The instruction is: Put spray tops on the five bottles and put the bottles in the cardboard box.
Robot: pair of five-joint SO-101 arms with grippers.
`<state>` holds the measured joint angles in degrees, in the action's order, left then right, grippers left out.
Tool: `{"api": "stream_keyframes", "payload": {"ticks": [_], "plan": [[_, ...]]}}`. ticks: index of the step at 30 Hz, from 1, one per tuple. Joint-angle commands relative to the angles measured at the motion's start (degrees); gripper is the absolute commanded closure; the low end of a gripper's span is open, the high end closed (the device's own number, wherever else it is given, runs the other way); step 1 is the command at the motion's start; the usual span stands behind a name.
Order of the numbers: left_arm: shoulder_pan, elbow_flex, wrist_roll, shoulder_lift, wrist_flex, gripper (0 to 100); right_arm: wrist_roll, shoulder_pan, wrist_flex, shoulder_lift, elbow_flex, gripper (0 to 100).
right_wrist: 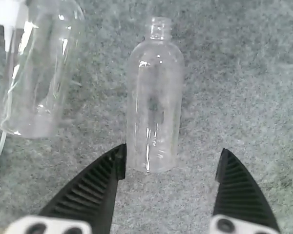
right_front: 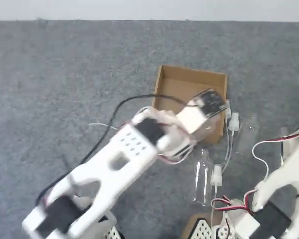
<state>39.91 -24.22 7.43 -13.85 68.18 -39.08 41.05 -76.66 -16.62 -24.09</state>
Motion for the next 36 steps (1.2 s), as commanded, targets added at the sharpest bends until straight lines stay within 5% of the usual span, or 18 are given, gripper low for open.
{"api": "stream_keyframes", "payload": {"ticks": [1,8,26,36], "plan": [[1.41,18.33,-4.57,15.30,-1.41,98,-0.18,3.82,3.47,-0.40,3.43,75.4],[3.34,43.30,-5.01,33.05,3.43,97,-1.58,13.23,7.52,-0.40,3.69,75.4],[5.71,103.96,-13.63,66.20,30.42,73,-3.52,15.43,7.52,-0.40,3.43,75.3],[4.75,110.73,-11.52,71.21,32.44,68,-3.52,15.25,7.43,-0.40,3.34,75.3]]}}
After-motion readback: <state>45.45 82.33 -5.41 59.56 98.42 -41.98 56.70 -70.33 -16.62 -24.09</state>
